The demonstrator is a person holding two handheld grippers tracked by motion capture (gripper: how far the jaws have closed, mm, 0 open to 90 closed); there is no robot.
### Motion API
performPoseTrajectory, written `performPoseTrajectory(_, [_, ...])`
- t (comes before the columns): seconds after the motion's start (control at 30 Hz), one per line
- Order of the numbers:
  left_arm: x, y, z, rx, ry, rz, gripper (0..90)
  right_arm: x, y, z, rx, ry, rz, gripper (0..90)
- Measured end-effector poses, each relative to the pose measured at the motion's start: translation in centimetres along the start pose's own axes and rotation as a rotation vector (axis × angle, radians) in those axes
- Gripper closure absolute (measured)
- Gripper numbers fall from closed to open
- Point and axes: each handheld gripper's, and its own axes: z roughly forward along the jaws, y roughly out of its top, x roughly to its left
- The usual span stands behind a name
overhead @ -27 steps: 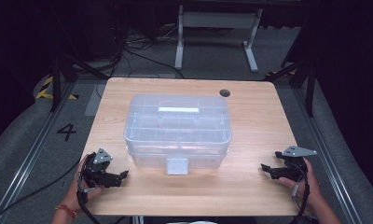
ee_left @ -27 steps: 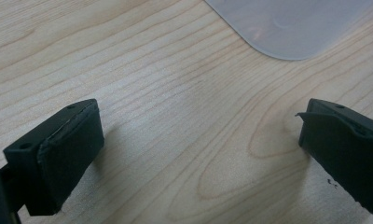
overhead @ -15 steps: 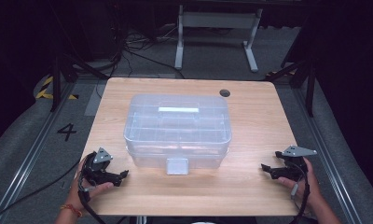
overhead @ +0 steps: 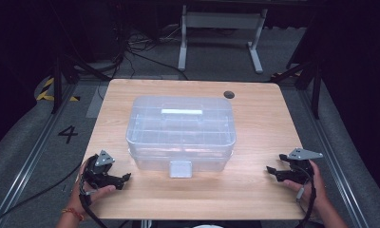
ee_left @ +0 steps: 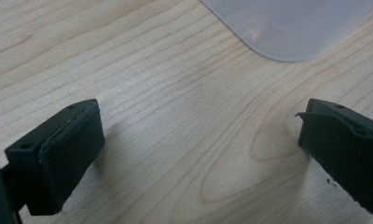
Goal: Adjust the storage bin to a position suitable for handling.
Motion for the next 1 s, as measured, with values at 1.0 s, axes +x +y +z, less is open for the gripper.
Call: performPoseTrajectory(1.0, [0.0,0.0,0.0,-0.001,-0.003,-0.003,0.9,1.9,7.7,-3.8,-0.179,0.041,-0.105,29.9])
